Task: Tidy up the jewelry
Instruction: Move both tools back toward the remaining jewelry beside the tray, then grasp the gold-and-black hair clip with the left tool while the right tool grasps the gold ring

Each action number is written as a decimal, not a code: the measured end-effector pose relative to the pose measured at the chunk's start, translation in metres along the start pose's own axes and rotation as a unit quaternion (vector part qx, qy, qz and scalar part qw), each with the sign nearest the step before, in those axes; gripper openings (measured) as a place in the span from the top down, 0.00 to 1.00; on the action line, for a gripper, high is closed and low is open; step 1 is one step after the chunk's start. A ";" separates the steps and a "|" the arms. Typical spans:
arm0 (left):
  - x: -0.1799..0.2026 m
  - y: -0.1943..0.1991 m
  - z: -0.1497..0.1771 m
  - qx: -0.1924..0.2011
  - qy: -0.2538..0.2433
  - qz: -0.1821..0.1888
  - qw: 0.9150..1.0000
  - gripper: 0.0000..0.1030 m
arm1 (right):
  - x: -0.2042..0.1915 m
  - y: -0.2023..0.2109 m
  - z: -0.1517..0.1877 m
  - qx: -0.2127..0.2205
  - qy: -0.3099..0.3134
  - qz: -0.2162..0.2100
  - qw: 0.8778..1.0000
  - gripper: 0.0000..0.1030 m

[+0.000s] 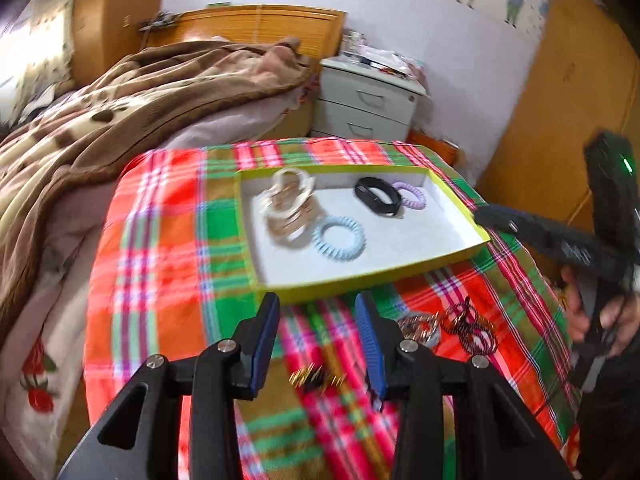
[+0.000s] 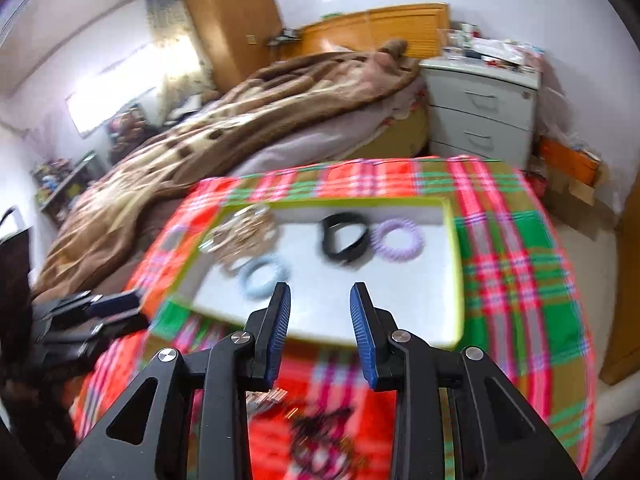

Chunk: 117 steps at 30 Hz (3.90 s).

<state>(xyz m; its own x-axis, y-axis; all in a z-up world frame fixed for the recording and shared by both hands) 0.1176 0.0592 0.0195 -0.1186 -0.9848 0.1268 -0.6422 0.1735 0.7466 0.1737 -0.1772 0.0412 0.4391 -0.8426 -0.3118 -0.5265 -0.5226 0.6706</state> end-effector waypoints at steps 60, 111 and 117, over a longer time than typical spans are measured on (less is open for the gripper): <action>0.006 -0.039 0.044 -0.052 -0.037 -0.002 0.998 0.75 | -0.013 -0.024 0.068 -0.043 0.027 0.025 0.998 0.69; 0.006 -0.034 0.044 -0.053 -0.030 -0.005 0.998 0.75 | 0.024 -0.008 0.062 -0.023 -0.066 0.034 0.997 0.78; 0.006 -0.034 0.044 -0.054 -0.030 -0.004 0.998 0.75 | 0.021 -0.006 0.065 -0.024 -0.048 0.047 0.997 0.78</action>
<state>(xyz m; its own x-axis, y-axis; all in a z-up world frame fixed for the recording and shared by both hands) 0.1049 0.0477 -0.0337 -0.1601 -0.9836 0.0835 -0.5590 0.1601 0.8135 0.1390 -0.2003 -0.0127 0.3162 -0.8977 -0.3069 -0.5252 -0.4350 0.7314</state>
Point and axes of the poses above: each gripper's, at about its wrist camera, not at the fingertips, and y roughly against the way its jaws point, x to its right, z to its underside, the point moved 1 cm from there along -y, roughly the way its jaws point, and after that the axes turned 5 degrees about -z, right-handed, at the moved point
